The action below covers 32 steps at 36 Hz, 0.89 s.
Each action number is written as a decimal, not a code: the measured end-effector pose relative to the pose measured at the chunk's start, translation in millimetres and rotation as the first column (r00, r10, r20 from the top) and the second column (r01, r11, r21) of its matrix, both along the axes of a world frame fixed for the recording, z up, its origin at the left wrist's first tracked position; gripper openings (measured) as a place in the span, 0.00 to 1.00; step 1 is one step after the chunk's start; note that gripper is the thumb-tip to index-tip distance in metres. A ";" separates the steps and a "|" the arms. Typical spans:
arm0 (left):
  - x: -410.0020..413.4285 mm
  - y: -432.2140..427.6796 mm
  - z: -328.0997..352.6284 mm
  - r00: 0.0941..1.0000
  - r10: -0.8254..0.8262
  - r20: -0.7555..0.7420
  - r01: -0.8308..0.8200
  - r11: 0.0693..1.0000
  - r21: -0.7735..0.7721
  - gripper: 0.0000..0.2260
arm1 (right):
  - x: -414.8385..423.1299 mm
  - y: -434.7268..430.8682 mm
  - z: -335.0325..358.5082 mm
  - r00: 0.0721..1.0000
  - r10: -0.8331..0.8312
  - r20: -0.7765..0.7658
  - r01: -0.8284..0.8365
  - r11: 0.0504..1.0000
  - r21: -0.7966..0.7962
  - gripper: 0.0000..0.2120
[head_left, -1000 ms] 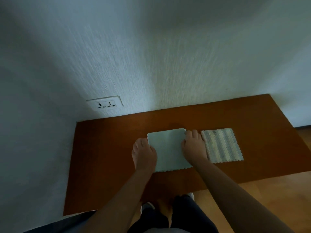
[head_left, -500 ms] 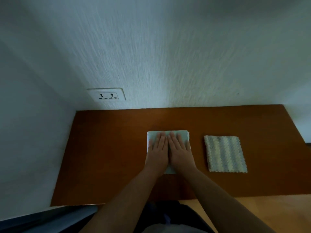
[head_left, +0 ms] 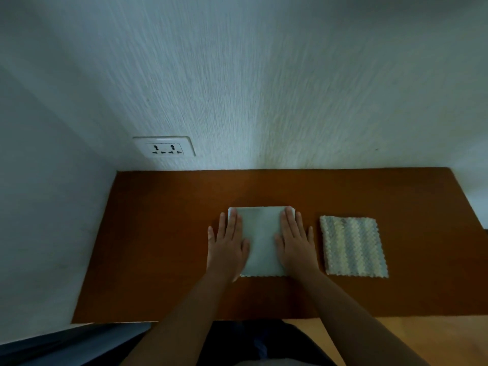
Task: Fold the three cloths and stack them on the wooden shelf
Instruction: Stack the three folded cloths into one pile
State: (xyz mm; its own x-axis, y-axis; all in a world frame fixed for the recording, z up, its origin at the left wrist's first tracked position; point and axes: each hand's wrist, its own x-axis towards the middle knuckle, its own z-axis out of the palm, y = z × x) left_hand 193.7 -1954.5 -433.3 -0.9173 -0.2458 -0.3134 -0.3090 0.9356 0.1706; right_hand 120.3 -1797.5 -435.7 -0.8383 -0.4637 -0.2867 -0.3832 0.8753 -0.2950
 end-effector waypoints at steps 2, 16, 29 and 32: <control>0.5 0.5 3.2 1.000 0.010 0.010 -0.009 1.000 -0.026 0.32 | -1.8 0.7 4.8 0.999 -0.021 0.046 0.022 0.999 -0.033 0.29; -8.1 16.9 -2.2 0.986 -0.160 -0.050 0.157 0.986 -0.055 0.28 | 8.2 -20.9 5.2 0.978 0.185 -0.097 -0.173 0.978 0.121 0.28; -3.0 -0.7 6.8 0.995 -0.090 0.037 0.094 0.990 -0.101 0.32 | -2.0 -1.7 0.4 0.989 0.124 -0.074 -0.117 0.988 0.097 0.33; -0.4 -4.2 11.5 0.998 -0.044 0.041 0.048 0.993 -0.109 0.31 | -3.7 -1.5 7.6 0.994 0.101 -0.044 -0.096 0.989 0.116 0.36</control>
State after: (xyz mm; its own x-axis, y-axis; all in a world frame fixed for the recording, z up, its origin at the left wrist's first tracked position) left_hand 193.3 -1958.7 -421.8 -0.9163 -0.2381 -0.3220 -0.2692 0.9615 0.0551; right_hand 116.6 -1799.0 -428.1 -0.8046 -0.5114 -0.3019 -0.4808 0.8593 -0.1742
